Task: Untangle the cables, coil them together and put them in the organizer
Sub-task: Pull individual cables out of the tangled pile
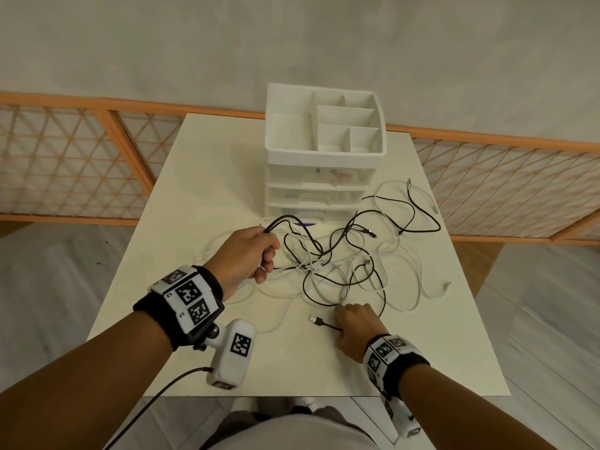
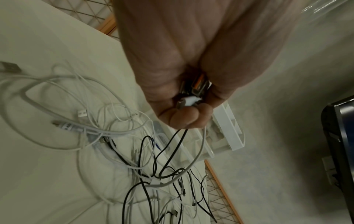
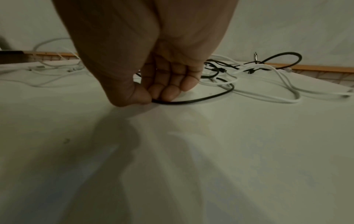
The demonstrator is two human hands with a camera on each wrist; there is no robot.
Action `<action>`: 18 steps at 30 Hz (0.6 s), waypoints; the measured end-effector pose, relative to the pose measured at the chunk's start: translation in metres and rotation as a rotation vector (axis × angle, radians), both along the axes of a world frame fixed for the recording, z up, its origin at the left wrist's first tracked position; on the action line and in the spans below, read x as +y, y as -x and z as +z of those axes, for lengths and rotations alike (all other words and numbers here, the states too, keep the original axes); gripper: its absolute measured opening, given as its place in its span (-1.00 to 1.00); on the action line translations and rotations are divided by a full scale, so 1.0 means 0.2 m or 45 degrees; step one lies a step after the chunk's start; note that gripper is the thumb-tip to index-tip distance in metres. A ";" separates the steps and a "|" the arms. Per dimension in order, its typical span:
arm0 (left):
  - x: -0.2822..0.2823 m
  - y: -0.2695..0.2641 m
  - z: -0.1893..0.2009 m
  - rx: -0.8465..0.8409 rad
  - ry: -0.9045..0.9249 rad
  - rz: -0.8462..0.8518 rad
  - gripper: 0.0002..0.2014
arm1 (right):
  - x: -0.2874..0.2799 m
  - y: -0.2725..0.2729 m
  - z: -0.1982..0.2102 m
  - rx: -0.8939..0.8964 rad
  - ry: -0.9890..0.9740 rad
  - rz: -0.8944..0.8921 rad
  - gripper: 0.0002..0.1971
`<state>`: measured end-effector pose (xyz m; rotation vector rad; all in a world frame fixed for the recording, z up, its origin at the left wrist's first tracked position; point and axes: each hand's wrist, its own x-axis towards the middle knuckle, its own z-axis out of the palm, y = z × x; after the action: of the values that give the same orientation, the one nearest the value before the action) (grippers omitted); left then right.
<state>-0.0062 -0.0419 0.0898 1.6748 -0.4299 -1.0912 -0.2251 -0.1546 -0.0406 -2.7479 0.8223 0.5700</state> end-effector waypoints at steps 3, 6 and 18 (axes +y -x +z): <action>0.01 0.01 -0.01 -0.014 -0.009 -0.003 -0.83 | 0.01 -0.03 0.06 -0.090 -0.137 -0.041 -0.80; 0.01 0.01 0.00 -0.032 0.025 0.000 -0.76 | -0.02 -0.10 0.21 -0.378 -0.235 -0.026 -0.73; -0.03 0.07 0.12 -0.271 0.075 -0.342 -0.71 | -0.11 -0.43 0.89 -0.903 -0.246 0.044 -0.89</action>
<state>-0.0202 -0.0476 0.1138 1.7212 -0.8361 -1.0830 -0.1399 -0.1757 0.1377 -2.4982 0.5062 -0.3074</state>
